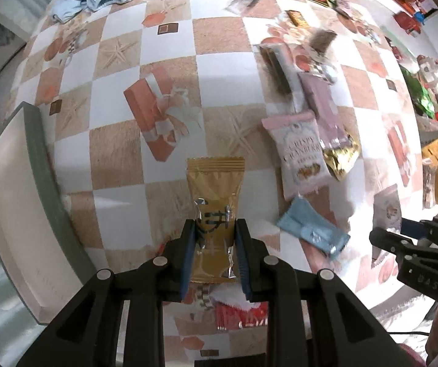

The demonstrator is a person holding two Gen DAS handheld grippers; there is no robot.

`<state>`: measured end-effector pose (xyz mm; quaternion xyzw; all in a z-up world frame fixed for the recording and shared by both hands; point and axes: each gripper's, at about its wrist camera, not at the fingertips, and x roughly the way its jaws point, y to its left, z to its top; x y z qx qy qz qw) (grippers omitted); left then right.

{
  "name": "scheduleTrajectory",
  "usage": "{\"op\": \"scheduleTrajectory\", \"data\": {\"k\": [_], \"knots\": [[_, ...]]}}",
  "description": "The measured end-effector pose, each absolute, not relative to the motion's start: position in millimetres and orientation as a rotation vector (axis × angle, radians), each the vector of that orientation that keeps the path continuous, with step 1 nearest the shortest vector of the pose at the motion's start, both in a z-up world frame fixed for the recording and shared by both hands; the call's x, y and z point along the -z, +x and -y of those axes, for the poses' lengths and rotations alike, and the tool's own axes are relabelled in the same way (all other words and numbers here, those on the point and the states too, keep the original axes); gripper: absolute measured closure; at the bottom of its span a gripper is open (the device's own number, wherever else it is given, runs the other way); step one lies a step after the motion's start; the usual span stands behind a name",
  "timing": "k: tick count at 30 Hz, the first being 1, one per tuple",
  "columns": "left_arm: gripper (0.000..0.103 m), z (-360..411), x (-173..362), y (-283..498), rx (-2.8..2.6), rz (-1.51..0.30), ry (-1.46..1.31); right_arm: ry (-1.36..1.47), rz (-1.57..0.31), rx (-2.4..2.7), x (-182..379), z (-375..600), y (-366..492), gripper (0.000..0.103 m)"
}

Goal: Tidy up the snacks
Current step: 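Carry both held packets over the white tray box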

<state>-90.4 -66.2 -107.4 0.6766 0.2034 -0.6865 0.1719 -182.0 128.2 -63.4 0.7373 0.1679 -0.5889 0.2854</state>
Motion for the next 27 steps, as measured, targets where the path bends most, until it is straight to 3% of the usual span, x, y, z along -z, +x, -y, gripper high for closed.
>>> {"op": "scheduleTrajectory", "data": {"k": [11, 27], "knots": [[0.075, 52.2, 85.5, -47.5, 1.967, -0.599, 1.925, 1.973, -0.453, 1.554, 48.9, -118.9, -149.7, 0.060], [0.075, 89.7, 68.3, 10.4, 1.951, -0.664, 1.837, 1.895, -0.542, 1.526, 33.9, -63.3, -104.3, 0.060]]}}
